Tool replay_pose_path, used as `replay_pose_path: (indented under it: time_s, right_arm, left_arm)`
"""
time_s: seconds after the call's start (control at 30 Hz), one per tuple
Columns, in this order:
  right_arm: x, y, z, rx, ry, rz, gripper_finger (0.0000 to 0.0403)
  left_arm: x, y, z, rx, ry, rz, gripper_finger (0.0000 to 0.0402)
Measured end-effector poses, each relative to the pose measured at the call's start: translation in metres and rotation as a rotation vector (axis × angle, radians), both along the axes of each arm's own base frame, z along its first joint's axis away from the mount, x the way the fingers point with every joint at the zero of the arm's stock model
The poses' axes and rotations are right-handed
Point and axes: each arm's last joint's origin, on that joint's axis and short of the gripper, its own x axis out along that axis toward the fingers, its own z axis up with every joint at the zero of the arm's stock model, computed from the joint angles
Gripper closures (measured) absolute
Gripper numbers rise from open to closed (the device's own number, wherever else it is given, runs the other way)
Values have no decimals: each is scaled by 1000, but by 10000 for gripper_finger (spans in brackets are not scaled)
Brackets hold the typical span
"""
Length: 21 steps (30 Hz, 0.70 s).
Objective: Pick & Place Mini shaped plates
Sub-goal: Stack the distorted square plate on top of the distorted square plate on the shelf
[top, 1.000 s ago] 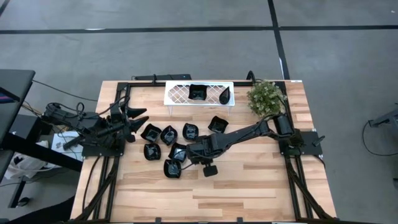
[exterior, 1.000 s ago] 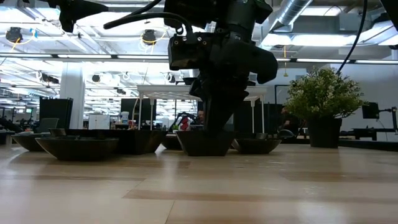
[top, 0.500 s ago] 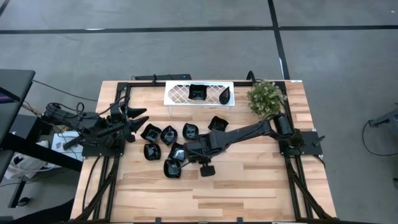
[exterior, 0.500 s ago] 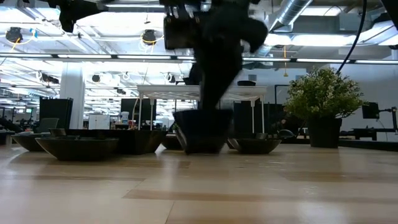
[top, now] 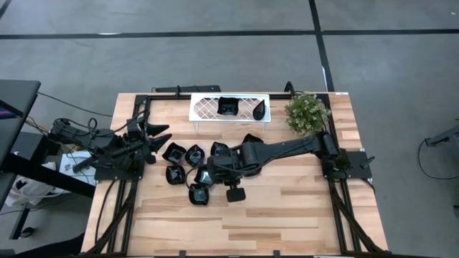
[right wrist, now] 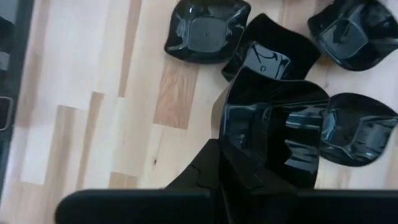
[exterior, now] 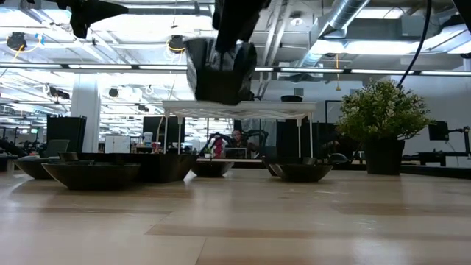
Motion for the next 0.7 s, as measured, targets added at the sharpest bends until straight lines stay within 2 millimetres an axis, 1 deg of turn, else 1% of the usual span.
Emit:
replay_pose_path:
  time_s: [0.3,0.6,0.7]
  right_arm:
    - [-7,0,38,43,-52,24,403]
    - [-10,-1,65,52,-146,56,403]
    - [-12,-3,71,11,-174,48,403]
  left_arm:
    - [0,0,0,-1,-2,0,187]
    - [0,0,0,-1,-2,0,187]
    - [0,0,0,-1,-2,0,187]
